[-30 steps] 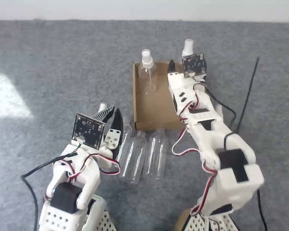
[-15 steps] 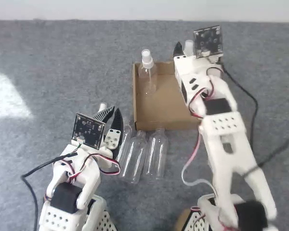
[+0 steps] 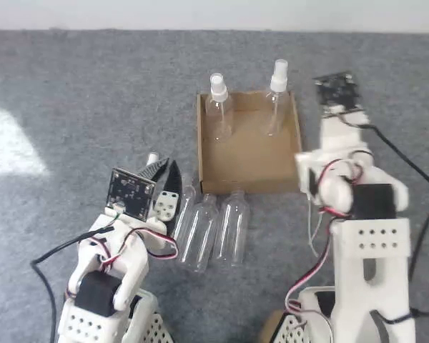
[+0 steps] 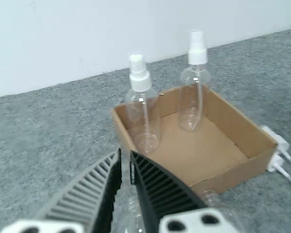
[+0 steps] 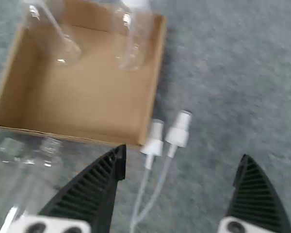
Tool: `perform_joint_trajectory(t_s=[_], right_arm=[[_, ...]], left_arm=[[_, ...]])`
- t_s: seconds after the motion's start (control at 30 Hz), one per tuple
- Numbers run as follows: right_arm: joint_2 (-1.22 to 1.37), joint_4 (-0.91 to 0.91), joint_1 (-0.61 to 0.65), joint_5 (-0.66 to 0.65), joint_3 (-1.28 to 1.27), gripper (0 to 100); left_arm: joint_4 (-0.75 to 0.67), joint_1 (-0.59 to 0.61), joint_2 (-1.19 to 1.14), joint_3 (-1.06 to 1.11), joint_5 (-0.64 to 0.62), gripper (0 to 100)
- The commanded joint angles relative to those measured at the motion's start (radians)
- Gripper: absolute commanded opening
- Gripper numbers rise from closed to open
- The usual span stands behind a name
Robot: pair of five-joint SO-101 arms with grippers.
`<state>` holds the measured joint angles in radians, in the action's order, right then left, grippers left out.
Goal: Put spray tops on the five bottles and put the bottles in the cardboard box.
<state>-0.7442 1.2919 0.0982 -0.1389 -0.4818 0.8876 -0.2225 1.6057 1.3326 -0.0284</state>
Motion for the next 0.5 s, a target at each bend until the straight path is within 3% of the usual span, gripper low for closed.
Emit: perform_joint_trajectory(t_s=[0.0, 0.27, 0.47], right_arm=[[-0.016, 0.030, -0.150, -0.037, 0.049, 30.7], [0.105, -0.010, -0.174, -0.040, -0.060, 31.0], [0.280, -0.171, -0.208, -0.041, -0.041, 32.7]], left_arm=[[-0.040, 0.081, 0.009, -0.022, 0.003, 2], [0.094, 0.385, -0.041, -0.120, 0.072, 3], [0.138, 0.539, -0.365, -0.176, 0.172, 9]])
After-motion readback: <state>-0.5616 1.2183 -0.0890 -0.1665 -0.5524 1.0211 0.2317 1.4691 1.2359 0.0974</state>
